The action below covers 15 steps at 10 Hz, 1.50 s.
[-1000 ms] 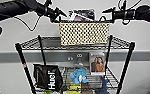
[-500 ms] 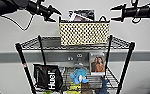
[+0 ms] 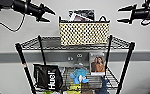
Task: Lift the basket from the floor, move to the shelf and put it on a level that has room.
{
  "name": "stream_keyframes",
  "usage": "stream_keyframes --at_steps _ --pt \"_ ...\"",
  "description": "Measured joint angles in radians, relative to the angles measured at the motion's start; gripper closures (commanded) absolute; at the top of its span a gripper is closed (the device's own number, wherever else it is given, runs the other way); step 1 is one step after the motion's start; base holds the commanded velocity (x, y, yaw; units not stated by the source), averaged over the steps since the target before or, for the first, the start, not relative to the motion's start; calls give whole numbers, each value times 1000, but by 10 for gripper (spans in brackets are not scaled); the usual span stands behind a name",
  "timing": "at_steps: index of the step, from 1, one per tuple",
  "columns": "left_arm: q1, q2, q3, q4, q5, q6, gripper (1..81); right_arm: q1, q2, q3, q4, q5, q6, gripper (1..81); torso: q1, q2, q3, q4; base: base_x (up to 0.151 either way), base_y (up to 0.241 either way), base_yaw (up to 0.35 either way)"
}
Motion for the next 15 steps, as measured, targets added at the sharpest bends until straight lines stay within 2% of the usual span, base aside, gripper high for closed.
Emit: stream_keyframes --at_steps 7,10,11,13,15 --pt "-74 -382 321 -16 5 -4 10 54 -356 373 5 41 10 10 -1 0 1 0 0 0 0" --pt "-94 -507 380 -22 61 -4 10 62 -497 440 -9 37 25 10 -1 -1 2 0 0 0 0" --pt "-95 -547 380 -13 98 -4 10 57 -531 441 -37 16 38 10 -2 -1 2 0 0 0 0" --pt "-92 -619 366 24 175 -3 10 9 -579 424 -180 -65 98 10 -2 -2 3 0 0 0 0" --pt "-31 -673 308 59 213 6 10 -68 -593 387 -299 -84 146 10 -3 -2 3 0 0 0 0"
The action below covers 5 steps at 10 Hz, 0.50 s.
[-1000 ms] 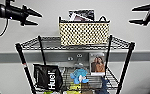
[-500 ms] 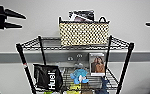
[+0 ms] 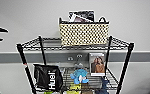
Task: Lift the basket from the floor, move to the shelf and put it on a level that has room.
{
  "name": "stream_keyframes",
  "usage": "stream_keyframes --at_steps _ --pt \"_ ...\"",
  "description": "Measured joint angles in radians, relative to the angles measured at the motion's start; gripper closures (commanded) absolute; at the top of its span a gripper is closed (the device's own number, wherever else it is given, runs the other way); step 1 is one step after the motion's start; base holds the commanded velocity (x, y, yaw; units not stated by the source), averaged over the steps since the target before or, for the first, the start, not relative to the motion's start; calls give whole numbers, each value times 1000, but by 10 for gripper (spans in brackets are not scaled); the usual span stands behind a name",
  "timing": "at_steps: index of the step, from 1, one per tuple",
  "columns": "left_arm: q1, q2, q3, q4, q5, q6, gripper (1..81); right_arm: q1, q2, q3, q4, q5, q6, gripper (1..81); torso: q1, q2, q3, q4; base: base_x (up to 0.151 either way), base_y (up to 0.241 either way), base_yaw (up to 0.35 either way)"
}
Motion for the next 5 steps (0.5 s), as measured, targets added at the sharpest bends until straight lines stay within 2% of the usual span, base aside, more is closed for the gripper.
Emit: stream_keyframes --at_steps 5 --pt "177 -64 -111 73 16 88 10 -125 -14 -180 -138 -97 25 10 0 0 0 0 0 0 0"
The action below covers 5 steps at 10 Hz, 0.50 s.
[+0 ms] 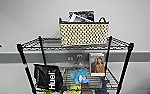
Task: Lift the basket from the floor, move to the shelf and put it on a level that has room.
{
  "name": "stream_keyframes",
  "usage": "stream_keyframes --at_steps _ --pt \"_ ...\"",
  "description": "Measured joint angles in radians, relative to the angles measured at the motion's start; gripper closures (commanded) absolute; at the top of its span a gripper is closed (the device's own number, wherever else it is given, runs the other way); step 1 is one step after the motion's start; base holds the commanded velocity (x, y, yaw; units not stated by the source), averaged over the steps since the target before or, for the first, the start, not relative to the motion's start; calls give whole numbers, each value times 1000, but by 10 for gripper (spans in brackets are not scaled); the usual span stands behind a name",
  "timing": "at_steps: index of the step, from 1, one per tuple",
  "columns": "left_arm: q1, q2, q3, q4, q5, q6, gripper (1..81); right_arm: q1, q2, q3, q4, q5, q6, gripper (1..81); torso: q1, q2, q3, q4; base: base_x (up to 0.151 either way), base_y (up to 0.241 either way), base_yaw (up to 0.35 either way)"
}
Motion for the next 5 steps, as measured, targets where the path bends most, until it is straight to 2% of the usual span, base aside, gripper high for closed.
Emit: stream_keyframes --at_steps 5 --pt "199 -39 -18 37 -9 39 10 -210 -2 -55 -81 -36 4 10 0 0 0 0 0 0 0"
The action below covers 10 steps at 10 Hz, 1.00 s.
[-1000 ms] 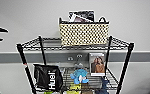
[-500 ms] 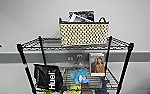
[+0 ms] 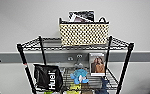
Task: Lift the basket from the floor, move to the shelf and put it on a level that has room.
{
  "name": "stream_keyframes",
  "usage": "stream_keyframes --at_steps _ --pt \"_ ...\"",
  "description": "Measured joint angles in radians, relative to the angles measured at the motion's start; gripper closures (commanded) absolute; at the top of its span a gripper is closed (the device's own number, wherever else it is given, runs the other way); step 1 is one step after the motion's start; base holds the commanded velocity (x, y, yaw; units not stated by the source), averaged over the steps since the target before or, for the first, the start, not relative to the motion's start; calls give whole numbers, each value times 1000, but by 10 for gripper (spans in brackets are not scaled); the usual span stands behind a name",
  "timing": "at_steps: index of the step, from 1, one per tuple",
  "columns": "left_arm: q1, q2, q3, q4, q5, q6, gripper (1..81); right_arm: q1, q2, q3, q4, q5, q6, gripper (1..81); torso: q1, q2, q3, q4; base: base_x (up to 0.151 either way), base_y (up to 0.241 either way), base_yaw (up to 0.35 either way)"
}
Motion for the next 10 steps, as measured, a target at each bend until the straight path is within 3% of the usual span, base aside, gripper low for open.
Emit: stream_keyframes --at_steps 3,10 --pt "131 1 0 8 -43 3 10 -130 14 -29 -25 12 -4 10 0 0 0 0 0 0 0" --pt "500 89 4 43 -263 7 10 -435 151 -106 -39 87 -15 10 0 0 0 0 0 0 0"
